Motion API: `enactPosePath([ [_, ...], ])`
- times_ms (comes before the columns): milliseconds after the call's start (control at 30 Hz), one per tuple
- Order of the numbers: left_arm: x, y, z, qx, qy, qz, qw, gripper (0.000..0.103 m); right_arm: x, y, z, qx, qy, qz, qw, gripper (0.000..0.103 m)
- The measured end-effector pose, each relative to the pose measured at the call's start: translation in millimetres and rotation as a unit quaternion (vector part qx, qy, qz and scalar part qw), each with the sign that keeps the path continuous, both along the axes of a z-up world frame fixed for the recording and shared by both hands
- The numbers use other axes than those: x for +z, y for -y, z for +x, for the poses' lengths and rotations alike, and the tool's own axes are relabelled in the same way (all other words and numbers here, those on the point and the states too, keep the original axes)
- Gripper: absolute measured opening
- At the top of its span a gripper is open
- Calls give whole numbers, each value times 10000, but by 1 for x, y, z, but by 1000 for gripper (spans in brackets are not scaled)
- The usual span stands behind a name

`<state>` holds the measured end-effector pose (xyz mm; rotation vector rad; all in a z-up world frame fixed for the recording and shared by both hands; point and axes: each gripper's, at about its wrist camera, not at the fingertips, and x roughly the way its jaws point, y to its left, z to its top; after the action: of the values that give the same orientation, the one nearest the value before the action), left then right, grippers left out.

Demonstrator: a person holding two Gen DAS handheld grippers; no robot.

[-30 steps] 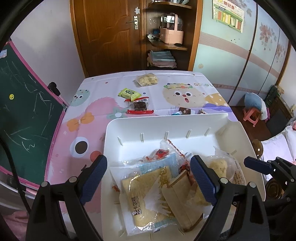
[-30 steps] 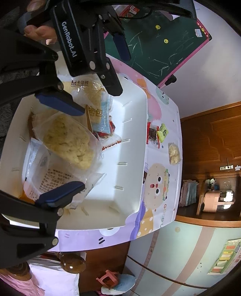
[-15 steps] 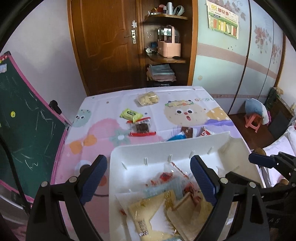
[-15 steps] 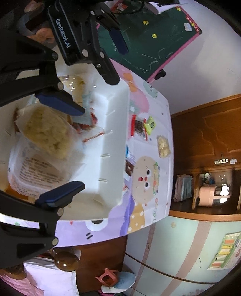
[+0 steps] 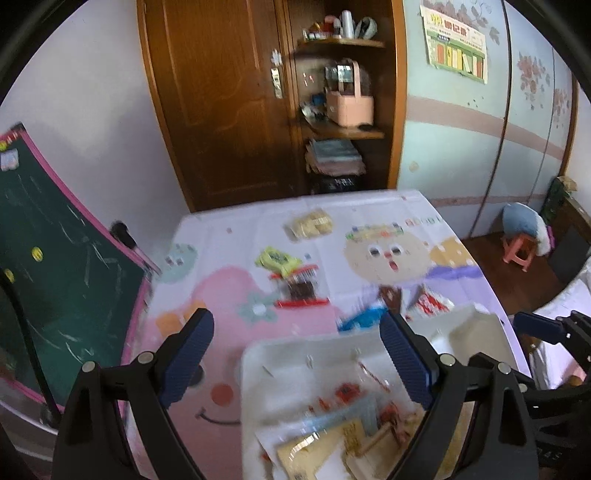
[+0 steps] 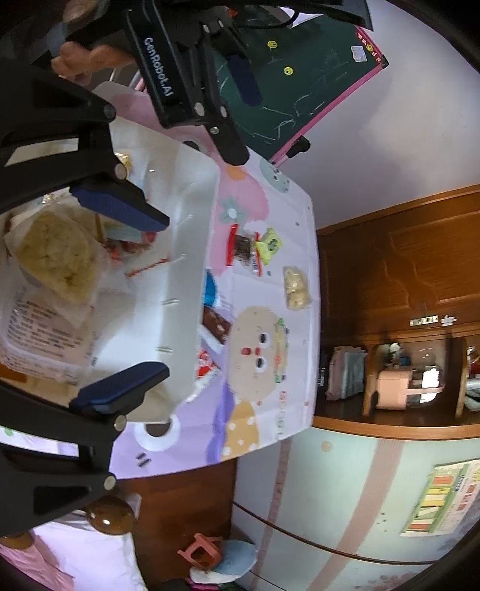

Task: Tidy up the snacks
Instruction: 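Move both open tools back toward the remaining snacks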

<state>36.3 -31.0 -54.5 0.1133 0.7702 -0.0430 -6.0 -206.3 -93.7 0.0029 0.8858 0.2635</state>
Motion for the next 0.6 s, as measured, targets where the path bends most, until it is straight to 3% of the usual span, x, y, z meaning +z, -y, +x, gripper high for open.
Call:
enactPosePath([
  [300, 46, 2, 30, 213, 674, 437, 9965, 91, 35, -5, 36, 15, 466, -132, 9988, 74],
  [600, 78, -13, 97, 312, 391, 458, 9977, 91, 72, -7, 89, -92, 858, -517, 9949, 74],
])
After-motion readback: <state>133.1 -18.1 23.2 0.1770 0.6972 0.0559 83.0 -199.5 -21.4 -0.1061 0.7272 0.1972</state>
